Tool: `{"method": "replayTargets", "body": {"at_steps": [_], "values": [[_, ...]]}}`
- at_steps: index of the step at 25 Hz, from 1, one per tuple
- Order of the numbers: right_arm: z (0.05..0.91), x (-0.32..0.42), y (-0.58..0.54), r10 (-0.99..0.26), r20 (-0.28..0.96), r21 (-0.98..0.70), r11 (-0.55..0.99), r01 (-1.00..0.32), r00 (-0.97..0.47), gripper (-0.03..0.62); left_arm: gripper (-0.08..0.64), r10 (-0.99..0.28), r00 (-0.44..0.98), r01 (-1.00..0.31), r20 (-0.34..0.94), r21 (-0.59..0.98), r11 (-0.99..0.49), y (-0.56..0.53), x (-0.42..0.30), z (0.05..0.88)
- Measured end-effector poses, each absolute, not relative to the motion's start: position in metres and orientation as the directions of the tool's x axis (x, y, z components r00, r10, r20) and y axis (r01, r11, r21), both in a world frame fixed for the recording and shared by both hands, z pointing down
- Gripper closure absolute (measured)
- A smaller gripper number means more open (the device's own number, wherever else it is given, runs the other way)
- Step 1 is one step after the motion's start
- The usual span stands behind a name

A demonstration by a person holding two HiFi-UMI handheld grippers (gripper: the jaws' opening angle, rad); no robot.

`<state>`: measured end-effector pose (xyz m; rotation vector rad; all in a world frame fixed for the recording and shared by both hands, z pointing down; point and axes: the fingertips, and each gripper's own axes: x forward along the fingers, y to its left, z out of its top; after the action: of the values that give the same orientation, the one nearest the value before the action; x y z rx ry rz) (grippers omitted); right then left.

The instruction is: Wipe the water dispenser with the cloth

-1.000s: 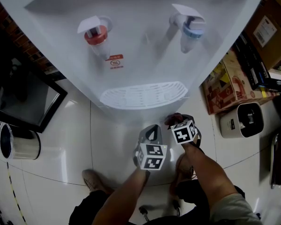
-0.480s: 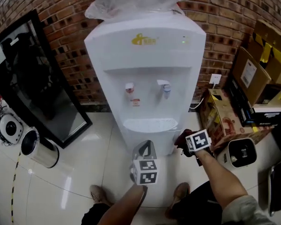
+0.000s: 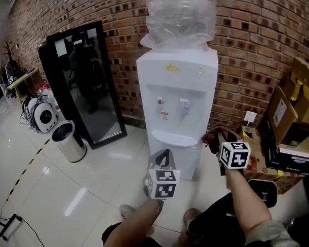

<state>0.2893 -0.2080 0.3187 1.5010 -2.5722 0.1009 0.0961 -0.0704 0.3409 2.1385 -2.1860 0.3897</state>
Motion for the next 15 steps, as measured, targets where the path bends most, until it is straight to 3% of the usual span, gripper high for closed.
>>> {"method": "replayTargets", "body": {"at_steps": [5,15], "values": [[0.243,0.281,-0.170,-0.802,0.055,0.100,0.597,-0.796,-0.594,0.514,0.560,-0.993,-0.079,-0.992,0.084,-0.103,0.070,-0.051,0.118,0.274],[0.140,0.279,-0.159,-0.688,-0.105,0.113,0.709,-0.696,-0.718,0.512,0.560,-0.980,-0.197,-0.975,0.000,-0.101,0.196,-0.048,0.132,0.198]]}}
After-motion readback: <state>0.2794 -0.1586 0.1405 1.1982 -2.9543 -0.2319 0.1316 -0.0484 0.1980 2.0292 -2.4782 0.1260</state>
